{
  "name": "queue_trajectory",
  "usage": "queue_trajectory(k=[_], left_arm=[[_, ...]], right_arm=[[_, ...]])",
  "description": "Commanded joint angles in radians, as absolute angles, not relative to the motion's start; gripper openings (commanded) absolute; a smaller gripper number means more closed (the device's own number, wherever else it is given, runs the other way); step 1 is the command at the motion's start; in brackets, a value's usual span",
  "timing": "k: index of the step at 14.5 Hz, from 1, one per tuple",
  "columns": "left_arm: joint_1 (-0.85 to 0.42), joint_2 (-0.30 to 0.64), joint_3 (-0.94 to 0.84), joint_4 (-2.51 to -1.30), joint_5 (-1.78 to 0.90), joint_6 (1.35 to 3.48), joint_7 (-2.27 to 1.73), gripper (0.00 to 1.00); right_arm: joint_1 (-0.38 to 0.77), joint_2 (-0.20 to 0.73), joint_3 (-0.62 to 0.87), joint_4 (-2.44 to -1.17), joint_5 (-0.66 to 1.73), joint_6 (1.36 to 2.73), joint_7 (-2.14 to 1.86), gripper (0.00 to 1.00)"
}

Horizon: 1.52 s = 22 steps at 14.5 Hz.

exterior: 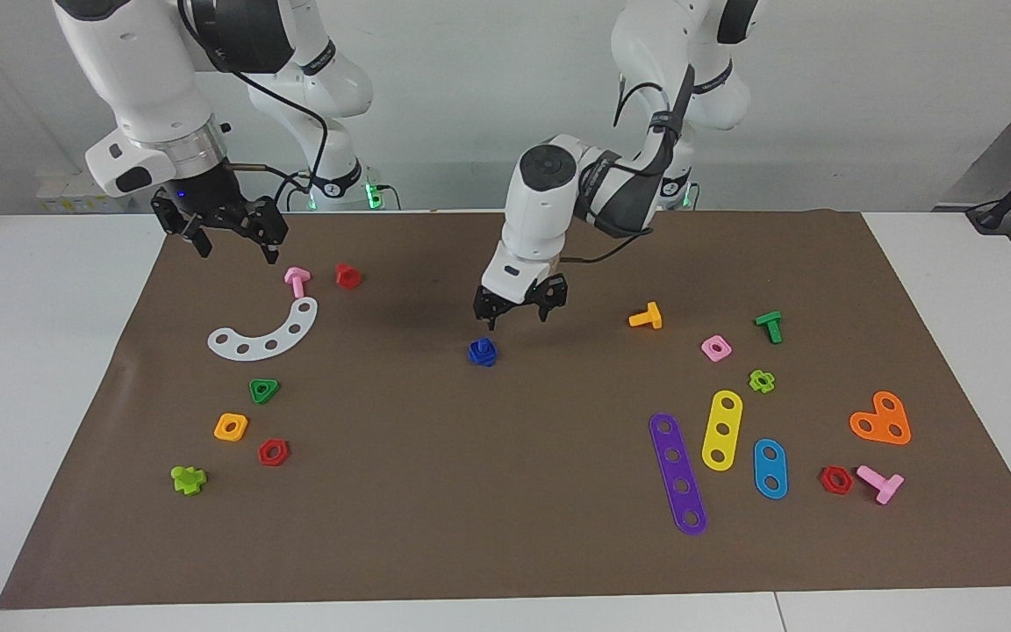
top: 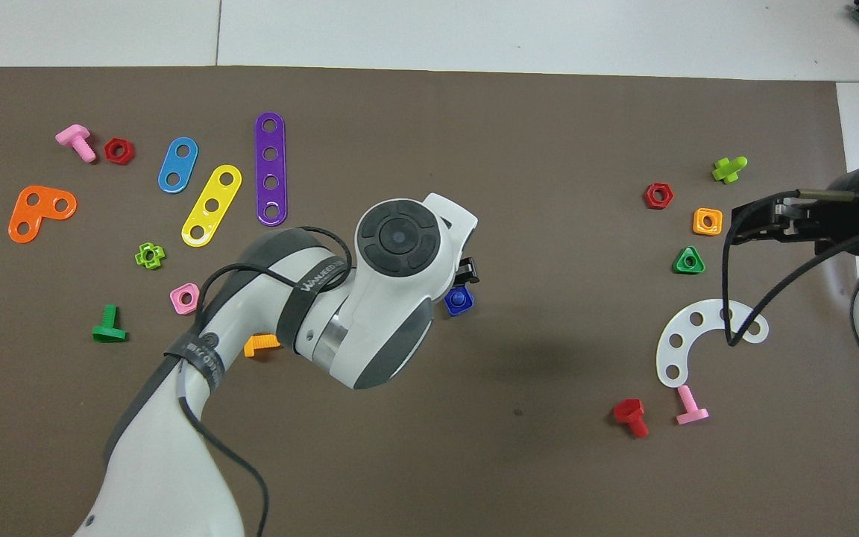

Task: Unscrew and place screws in storage area

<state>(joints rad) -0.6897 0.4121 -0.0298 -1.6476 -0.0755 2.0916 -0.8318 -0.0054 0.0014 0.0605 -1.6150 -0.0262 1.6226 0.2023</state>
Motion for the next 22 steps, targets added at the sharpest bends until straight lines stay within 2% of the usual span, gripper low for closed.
queue_trajectory(k=[1,10,14,19,22], left_arm=[[-0.738,0.462,-0.011,-1.609,-0.077,2.127,-0.857,1.0],[-0.756,0.476,-0.012,-1.715,-0.086,2.308,-0.879,0.91],[-0.753,0.488,-0.012,-1.715,-0.087,2.318,-0.894,0.87],[-0.755,0.497,-0.014,-1.715,-0.087,2.325,-0.906,0.77],[-0.756,0.502,-0.014,-1.71,-0.087,2.319,-0.913,0.65]], right_arm=[[-0.014,-0.018,0.066,-1.637,-0.005,1.621,0.173,1.0],[-0.025,-0.018,0.066,-1.635,-0.005,1.62,0.175,1.0],[-0.021,-0.018,0.066,-1.635,-0.005,1.62,0.175,1.0],[-0.021,-0.018,0.066,-1.635,-0.003,1.62,0.175,1.0],[-0.021,-0.018,0.066,-1.635,-0.005,1.62,0.175,1.0]])
